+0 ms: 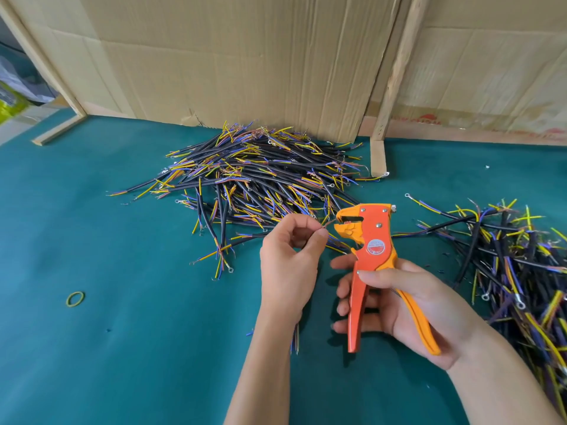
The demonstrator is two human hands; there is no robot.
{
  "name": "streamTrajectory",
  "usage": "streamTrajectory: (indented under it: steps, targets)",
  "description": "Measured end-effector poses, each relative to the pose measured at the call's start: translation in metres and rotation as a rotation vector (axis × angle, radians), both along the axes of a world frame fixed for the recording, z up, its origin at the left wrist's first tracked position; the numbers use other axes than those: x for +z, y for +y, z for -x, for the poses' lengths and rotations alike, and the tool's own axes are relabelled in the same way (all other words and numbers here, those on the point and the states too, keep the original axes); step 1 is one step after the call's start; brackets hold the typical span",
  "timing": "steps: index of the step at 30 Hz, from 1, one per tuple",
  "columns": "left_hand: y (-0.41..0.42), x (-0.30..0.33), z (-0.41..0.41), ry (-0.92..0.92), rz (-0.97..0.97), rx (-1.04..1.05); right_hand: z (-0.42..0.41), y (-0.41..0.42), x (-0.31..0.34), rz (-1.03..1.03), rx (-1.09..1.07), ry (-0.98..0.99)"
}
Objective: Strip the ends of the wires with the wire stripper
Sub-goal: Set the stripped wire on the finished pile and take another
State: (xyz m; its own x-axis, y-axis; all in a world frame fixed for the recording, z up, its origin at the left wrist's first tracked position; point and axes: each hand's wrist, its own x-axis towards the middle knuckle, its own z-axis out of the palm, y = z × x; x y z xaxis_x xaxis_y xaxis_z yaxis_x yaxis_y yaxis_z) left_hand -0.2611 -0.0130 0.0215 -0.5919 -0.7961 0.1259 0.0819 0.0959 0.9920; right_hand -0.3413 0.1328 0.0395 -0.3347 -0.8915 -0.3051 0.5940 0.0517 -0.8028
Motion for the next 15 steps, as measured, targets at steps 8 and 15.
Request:
streamTrajectory:
  steps: [8, 15]
  targets:
    - [-0.0004, 0.002, -0.0002, 0.044, -0.16, 0.003, -0.0014, 0.003, 0.0028, -0.011, 0.035, 0.025]
    - [-0.0031, 0.0021, -0.0039, 0.041, -0.186, -0.03, -0.0002, 0.0046, 0.003, -0.004, 0.039, 0.037]
